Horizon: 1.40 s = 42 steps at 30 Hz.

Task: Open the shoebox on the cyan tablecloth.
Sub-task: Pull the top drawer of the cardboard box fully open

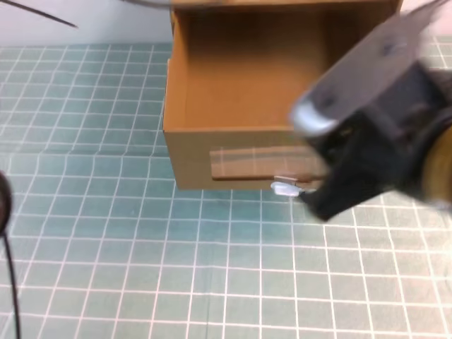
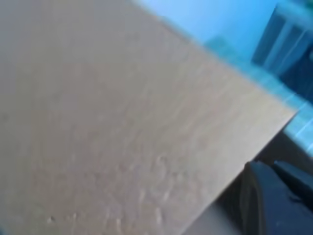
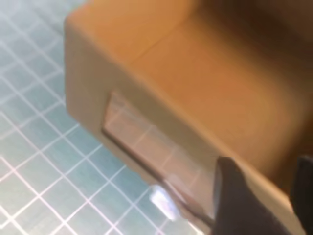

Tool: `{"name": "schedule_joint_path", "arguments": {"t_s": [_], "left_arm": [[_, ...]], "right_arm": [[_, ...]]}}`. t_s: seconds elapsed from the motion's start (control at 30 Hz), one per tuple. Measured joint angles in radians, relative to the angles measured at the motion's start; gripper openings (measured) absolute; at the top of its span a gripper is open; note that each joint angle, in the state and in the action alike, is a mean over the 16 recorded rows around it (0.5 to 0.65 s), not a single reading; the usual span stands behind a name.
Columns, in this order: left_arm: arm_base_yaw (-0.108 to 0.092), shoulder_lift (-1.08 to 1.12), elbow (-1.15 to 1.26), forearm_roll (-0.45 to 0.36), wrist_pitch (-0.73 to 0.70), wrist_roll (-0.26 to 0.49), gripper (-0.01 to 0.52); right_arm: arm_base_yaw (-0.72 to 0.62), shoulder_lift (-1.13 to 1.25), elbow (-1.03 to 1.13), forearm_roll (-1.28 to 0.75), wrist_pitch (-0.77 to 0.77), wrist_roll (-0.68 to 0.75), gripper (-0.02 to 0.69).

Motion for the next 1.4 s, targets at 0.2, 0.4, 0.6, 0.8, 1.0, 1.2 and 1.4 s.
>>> {"name": "schedule_joint_path", "arguments": {"t_s": [0.2, 0.4, 0.6, 0.8, 1.0, 1.2, 1.4], "left_arm": [[0.001, -0.145, -0.006, 0.028, 0.009, -0.051, -0.005], [0.001, -0.293, -0.009, 0.053, 0.014, -0.089, -0.005], [0.001, -0.444, 0.022, 0.065, 0.017, -0.108, -0.005], [0.001, -0.625, 0.193, 0.074, 0.018, -0.103, -0.005], [0.001, -0.868, 0.561, 0.097, 0.013, -0.087, -0.005], [0.001, -1.167, 1.039, 0.127, -0.065, -0.071, -0.005], [0.001, -1.44, 1.475, 0.144, -0.219, -0.069, -0.005]], "right_arm": [[0.001, -0.19, -0.022, 0.084, 0.154, -0.082, 0.198], [0.001, -0.389, -0.016, 0.137, 0.331, -0.171, 0.108], [0.001, -0.604, 0.068, 0.199, 0.408, -0.225, 0.016], [0.001, -0.802, 0.238, 0.256, 0.355, -0.207, -0.01], [0.001, -0.929, 0.427, 0.289, 0.266, -0.164, -0.012], [0.001, -0.974, 0.56, 0.304, 0.219, -0.146, -0.013], [0.001, -0.978, 0.623, 0.315, 0.21, -0.145, -0.013]]}}
